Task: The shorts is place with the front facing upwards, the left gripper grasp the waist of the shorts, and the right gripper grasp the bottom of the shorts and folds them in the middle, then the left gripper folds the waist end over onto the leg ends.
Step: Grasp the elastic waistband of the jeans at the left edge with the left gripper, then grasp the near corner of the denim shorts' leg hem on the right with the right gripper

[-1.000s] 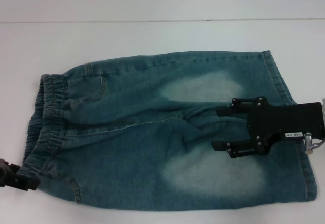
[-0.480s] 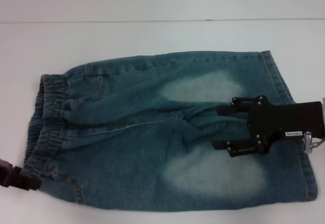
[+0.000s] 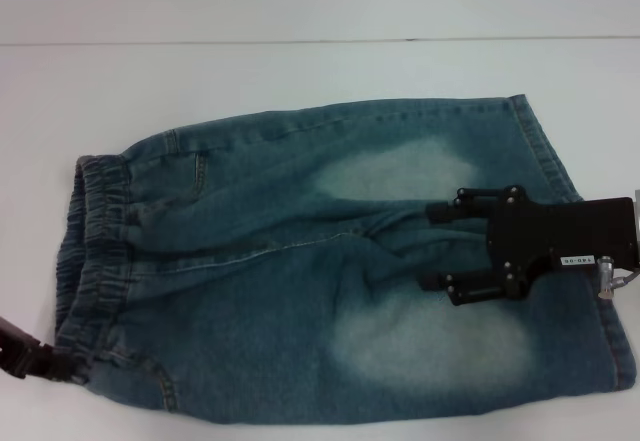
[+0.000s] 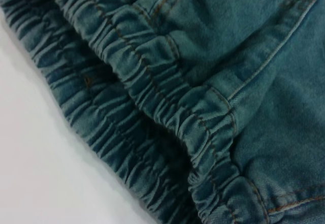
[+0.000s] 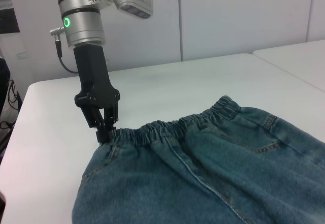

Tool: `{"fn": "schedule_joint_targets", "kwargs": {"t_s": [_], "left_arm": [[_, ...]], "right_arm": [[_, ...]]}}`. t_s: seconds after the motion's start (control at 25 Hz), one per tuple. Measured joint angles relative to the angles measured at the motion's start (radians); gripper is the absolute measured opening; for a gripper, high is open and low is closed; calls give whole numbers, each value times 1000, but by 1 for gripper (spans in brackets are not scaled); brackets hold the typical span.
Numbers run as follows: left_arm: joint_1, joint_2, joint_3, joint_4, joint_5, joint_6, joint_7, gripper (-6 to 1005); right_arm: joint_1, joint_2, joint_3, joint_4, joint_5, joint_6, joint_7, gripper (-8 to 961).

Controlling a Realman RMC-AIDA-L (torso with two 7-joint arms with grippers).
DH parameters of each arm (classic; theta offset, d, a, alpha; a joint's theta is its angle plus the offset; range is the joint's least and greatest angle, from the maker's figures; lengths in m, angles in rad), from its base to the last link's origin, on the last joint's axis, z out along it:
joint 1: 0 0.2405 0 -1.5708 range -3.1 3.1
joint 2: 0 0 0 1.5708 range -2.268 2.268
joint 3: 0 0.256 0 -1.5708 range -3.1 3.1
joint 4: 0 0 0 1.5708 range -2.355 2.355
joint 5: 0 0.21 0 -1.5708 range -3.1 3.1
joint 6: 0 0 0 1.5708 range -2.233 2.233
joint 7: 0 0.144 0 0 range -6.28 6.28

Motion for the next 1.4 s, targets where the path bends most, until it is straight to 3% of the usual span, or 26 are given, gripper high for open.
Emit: {"fn": "schedule_joint_targets", "kwargs": {"t_s": [0.16, 0.24, 0.64, 0.96, 1.2, 1.4], "left_arm": [[-7, -2, -2, -3, -3, -2, -6, 221], [-10, -3, 0, -3, -3, -3, -10, 169], [-32, -9, -13, 2, -5, -21, -37, 131], [-37, 1, -13, 0, -4, -56, -59, 77], [-40, 0, -10, 3, -5, -59, -62, 62], [-40, 1, -10, 0, -1, -59, -62, 63]], "right_arm": [[-1, 1, 8, 2, 0, 0, 0, 812], [-3, 1, 9, 2, 0, 0, 1, 811], [-21, -1, 42, -30, -16, -34, 69, 806], [-56, -2, 77, -216, -159, -62, 378, 802], [-28, -5, 108, -334, -291, -239, 602, 798], [-5, -5, 113, -386, -461, -266, 758, 796]]}}
